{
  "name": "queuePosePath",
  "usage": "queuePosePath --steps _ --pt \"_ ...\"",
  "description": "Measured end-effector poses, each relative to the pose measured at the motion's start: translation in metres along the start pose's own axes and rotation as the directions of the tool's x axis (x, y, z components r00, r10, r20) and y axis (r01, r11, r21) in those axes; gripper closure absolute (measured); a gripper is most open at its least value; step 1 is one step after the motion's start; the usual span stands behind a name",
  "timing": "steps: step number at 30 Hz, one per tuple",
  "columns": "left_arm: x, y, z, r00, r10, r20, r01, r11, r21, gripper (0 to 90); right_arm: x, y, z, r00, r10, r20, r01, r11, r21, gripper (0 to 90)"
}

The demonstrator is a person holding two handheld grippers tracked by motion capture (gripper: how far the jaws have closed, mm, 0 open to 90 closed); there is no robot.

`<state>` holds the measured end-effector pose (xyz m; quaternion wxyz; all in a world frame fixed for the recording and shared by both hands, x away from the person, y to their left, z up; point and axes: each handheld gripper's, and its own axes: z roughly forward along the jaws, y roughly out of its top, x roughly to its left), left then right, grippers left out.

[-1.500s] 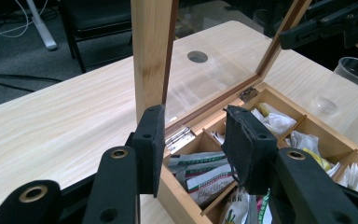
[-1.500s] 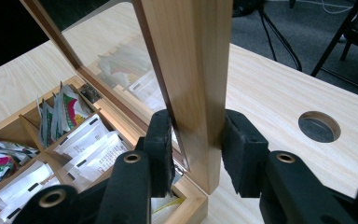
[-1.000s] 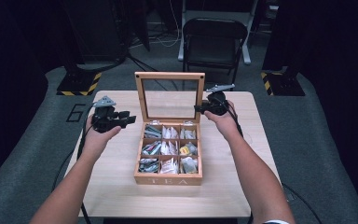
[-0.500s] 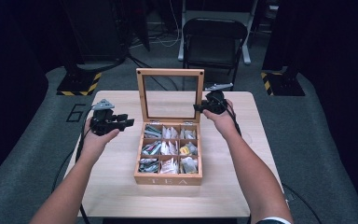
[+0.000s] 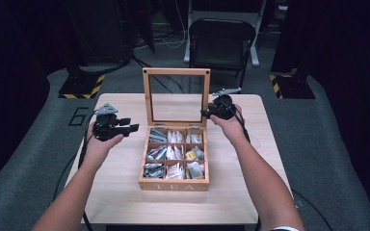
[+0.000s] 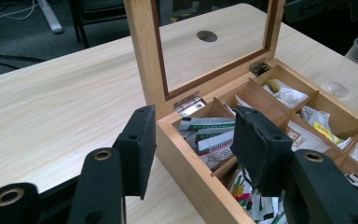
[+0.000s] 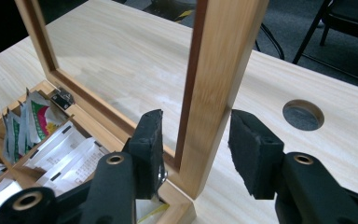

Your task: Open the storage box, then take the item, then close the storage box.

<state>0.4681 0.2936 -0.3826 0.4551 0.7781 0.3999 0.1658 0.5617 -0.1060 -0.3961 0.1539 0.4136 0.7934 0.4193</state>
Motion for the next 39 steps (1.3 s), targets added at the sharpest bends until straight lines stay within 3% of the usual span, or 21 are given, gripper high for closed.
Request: queuePosePath --steps 10,19,23,28,33,39 --pt "-0.002 0.002 0.002 1.0 0.003 -0.006 -0.003 1.0 0.001 46.1 0.007 -0.003 -0.016 0.9994 -0.033 -0.007 0.033 0.999 -0.012 53.8" --pt "0.0 0.001 0.0 0.9999 -0.005 -0.01 0.005 1.0 -0.007 45.3 0.024 -0.008 -0.029 0.9965 -0.079 -0.026 0.079 0.997 -0.014 49.1" --pt "0.0 0.0 -0.001 0.9999 -0.007 -0.014 0.007 0.9999 -0.008 45.2 0.031 -0.014 -0.034 0.9938 -0.105 -0.037 0.105 0.994 -0.016 49.1" --pt "0.0 -0.002 -0.001 0.9999 -0.011 -0.012 0.01 0.9999 -0.006 45.0 0.039 -0.023 -0.041 0.994 -0.101 -0.043 0.101 0.995 -0.005 51.8" --pt "0.001 -0.003 -0.003 0.9998 -0.01 -0.014 0.01 0.9999 -0.005 44.9 0.05 -0.033 -0.047 0.9873 -0.141 -0.074 0.142 0.99 0.007 53.3" --pt "0.0 -0.004 -0.005 0.9998 -0.013 -0.015 0.013 0.9999 -0.004 44.8 0.057 -0.043 -0.052 0.9849 -0.153 -0.081 0.155 0.988 0.018 54.5"
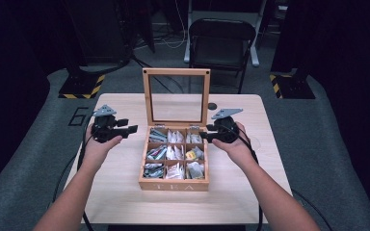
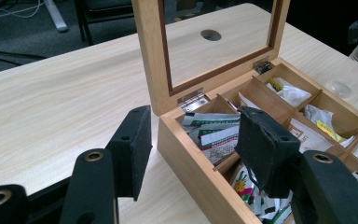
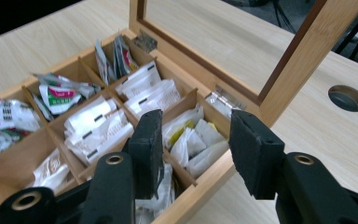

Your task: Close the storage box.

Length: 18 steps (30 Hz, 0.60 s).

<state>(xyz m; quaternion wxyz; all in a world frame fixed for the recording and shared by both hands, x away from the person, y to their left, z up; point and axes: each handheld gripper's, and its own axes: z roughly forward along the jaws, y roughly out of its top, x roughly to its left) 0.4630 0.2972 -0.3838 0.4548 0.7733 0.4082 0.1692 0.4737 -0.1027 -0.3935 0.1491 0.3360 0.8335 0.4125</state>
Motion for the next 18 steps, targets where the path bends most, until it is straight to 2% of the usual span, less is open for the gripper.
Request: queuePosePath --steps 9,14,18 --pt "0.0 -0.002 -0.002 1.0 0.004 0.002 -0.004 1.0 0.001 44.8 0.007 -0.012 -0.006 0.9988 0.025 -0.043 -0.025 1.0 -0.012 54.6" --pt "-0.001 -0.003 -0.004 0.9999 0.01 0.002 -0.01 0.9999 0.005 44.8 0.013 -0.019 -0.007 0.998 -0.008 -0.062 0.007 1.0 -0.01 57.1" --pt "-0.001 -0.005 -0.004 0.9999 0.011 -0.002 -0.011 0.9999 0.007 44.8 0.016 -0.024 -0.006 0.9972 -0.007 -0.074 0.006 1.0 -0.016 59.6"
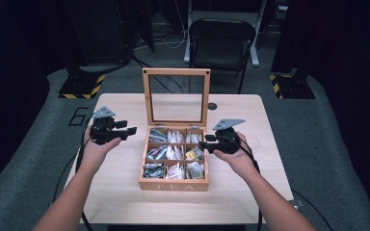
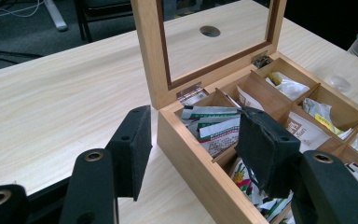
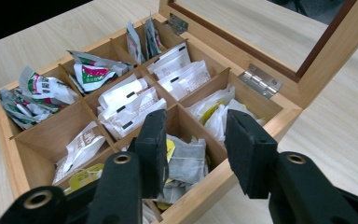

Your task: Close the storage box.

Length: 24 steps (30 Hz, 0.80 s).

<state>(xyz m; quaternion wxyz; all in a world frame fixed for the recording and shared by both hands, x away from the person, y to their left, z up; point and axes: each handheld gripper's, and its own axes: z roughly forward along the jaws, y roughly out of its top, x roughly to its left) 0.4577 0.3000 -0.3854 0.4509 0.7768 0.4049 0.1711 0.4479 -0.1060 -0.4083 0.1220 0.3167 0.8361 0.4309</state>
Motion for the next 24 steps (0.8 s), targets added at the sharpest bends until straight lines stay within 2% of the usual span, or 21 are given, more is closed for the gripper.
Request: queuePosePath --steps 5,15,24 --pt "0.0 -0.001 0.0 1.0 -0.004 0.003 0.004 1.0 0.0 44.8 0.004 -0.004 0.002 0.9999 -0.007 -0.008 0.007 1.0 0.016 60.9" --pt "-0.001 -0.002 -0.001 1.0 -0.005 -0.002 0.005 1.0 -0.002 44.8 0.015 -0.009 0.004 0.9987 -0.027 -0.044 0.027 1.0 0.009 60.5" --pt "-0.001 -0.002 -0.001 1.0 -0.01 0.001 0.01 0.9999 -0.004 44.8 0.022 -0.015 0.007 0.9973 -0.024 -0.07 0.025 1.0 0.016 61.5"
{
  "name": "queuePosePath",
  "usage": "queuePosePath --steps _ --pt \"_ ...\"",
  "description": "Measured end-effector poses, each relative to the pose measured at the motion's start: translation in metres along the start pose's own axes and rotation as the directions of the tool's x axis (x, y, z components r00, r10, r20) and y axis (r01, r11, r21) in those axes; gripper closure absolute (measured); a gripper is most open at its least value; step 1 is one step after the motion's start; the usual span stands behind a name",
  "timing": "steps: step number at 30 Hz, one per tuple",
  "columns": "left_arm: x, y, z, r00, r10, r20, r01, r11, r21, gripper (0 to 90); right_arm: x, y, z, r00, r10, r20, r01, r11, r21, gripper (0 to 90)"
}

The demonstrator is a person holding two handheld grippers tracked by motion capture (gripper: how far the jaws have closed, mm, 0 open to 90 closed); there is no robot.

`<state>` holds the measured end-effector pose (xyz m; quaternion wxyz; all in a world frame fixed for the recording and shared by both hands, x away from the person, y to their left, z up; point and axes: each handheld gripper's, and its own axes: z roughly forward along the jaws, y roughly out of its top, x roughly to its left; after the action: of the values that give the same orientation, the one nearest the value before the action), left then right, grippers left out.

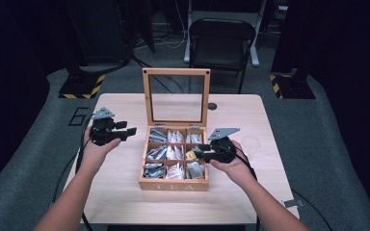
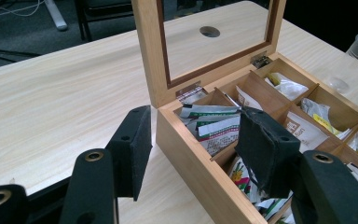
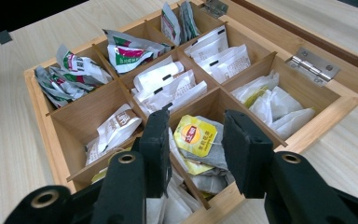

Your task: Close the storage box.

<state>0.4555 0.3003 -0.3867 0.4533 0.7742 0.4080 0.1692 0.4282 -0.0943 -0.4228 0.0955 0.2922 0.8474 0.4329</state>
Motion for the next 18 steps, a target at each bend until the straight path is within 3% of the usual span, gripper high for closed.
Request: queuePosePath --steps 18 --pt "0.0 -0.002 0.0 1.0 -0.006 0.002 0.006 1.0 -0.004 44.9 0.008 -0.012 0.008 0.9992 -0.008 -0.04 0.009 1.0 0.019 64.9"
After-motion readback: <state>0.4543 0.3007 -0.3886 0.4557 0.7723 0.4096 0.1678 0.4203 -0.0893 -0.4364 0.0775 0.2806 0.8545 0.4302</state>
